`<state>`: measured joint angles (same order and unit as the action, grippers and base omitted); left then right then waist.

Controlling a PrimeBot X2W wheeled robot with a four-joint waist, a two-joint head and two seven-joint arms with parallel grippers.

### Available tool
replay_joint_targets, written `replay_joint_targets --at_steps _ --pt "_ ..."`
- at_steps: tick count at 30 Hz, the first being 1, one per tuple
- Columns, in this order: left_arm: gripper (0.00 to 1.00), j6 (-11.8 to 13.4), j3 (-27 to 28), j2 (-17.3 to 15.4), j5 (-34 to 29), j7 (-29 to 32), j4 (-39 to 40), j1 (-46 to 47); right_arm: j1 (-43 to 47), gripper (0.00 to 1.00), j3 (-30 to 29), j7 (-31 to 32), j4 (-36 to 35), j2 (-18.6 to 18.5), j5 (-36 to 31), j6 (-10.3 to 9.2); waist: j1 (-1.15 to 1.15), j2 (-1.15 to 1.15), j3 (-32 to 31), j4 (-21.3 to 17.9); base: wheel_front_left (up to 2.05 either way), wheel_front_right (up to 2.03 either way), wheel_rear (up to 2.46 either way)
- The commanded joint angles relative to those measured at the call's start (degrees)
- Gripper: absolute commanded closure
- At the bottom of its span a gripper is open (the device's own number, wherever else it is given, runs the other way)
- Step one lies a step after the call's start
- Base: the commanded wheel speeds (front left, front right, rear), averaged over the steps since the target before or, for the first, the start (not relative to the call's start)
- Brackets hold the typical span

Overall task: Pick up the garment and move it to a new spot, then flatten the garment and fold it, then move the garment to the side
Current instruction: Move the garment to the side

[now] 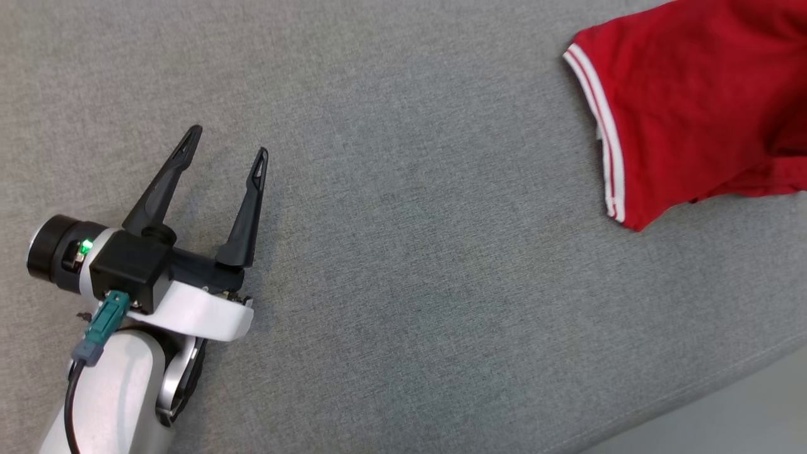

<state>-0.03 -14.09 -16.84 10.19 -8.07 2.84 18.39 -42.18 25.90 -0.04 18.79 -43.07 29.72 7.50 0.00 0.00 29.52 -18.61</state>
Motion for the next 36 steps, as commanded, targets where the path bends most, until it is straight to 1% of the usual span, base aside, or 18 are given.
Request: replay_joint_targets --at_steps 1,3,8,9,11,15,16,17,18,20,23,24,26,27,29,33,36 --pt "0.00 -0.3 -0.1 -0.4 -0.4 0.2 0.3 1.4 -2.2 1.00 1.0 -0.8 1.7 -1.1 1.0 -0.03 0.00 0.00 1.6 0.1 0.00 0.00 0.00" --pt "0.00 -0.5 -0.4 -0.6 -0.7 0.4 0.4 2.0 -4.6 1.00 2.5 -0.9 4.6 -2.6 1.4 -0.03 0.00 0.00 2.5 0.3 0.00 0.00 0.00" --pt "0.00 -0.9 -1.0 -1.1 -1.1 0.9 0.7 3.6 -9.7 1.00 6.9 -3.1 12.7 -3.6 1.4 -0.03 0.00 0.00 4.4 0.6 0.00 0.00 0.00" --pt "0.00 -1.0 -1.2 -1.3 -1.2 1.0 0.7 4.1 -11.1 0.00 8.4 -3.6 16.6 -3.0 1.0 -0.03 0.00 0.00 5.0 0.9 0.00 0.00 0.00" --pt "0.00 -1.0 -1.4 -1.3 -1.2 1.0 0.6 4.5 -12.9 0.00 8.0 -6.0 20.8 -2.3 0.6 -0.03 0.00 0.00 5.4 1.1 0.00 0.00 0.00" --pt "0.00 -0.7 -1.7 -1.2 -1.2 0.6 0.3 5.0 -14.4 0.00 7.0 -10.1 29.0 0.2 -0.4 -0.03 0.00 0.00 5.7 1.5 0.00 0.00 0.00" --pt "0.00 -0.7 -1.8 -1.2 -1.1 0.6 0.2 5.1 -14.7 0.00 6.7 -10.9 30.3 1.0 -0.2 -0.03 0.00 0.00 5.6 1.5 0.00 0.00 0.00" --pt "0.00 -0.7 -1.8 -1.2 -1.1 0.6 0.2 5.1 -14.7 0.00 6.7 -10.9 30.3 1.0 -0.2 -0.03 0.00 0.00 5.6 1.5 0.00 0.00 0.00" --pt "0.00 -0.5 -1.7 -1.1 -0.9 0.2 -0.1 5.0 -14.8 0.00 6.0 -12.3 33.1 2.2 0.2 -0.03 0.00 0.00 5.1 1.7 0.00 0.00 0.00" --pt "0.00 -0.2 -1.6 -0.9 -0.5 -0.3 -0.5 4.6 -14.6 0.00 4.0 -13.7 34.8 3.7 1.4 -0.02 0.00 0.00 4.3 1.8 0.00 0.00 0.00" --pt "0.00 0.4 -1.0 -0.5 0.0 -1.3 -1.1 3.6 -13.4 0.00 0.0 -15.0 35.8 5.7 2.8 -0.02 0.00 0.00 2.7 2.1 0.00 0.00 0.00" --pt "0.00 0.7 -0.8 -0.4 0.2 -1.6 -1.4 3.2 -12.7 0.00 -1.8 -15.2 35.4 6.9 3.9 -0.02 0.00 0.00 2.0 2.2 0.00 0.00 0.00" --pt "0.00 1.3 -0.3 -0.1 0.8 -2.1 -1.8 2.8 -11.4 0.00 -6.0 -15.3 32.1 8.0 3.0 -0.03 0.00 0.00 0.6 2.4 0.00 0.00 0.00" --pt "0.00 1.3 -0.3 -0.1 0.8 -2.1 -1.8 2.8 -11.4 0.00 -6.0 -15.3 32.1 8.0 3.0 -0.03 0.00 0.00 0.6 2.4 0.00 0.00 0.00" --pt "0.00 2.0 0.4 0.4 1.7 -2.6 -2.1 2.0 -8.0 0.00 -10.6 -15.2 28.1 9.5 1.3 -0.02 0.00 0.00 -0.9 2.8 0.00 0.00 0.00" --pt "0.00 3.6 2.2 1.5 3.6 -3.6 -2.3 -0.1 -0.6 0.00 -20.4 -15.1 18.8 14.1 -3.1 -0.02 0.00 0.00 -4.0 4.1 0.00 0.00 0.00" --pt "0.00 4.8 3.1 2.4 4.8 -4.4 -2.4 -1.8 5.9 0.00 -25.7 -15.1 10.8 19.0 -6.8 -0.01 0.00 0.00 -6.4 5.5 0.00 0.00 0.00"
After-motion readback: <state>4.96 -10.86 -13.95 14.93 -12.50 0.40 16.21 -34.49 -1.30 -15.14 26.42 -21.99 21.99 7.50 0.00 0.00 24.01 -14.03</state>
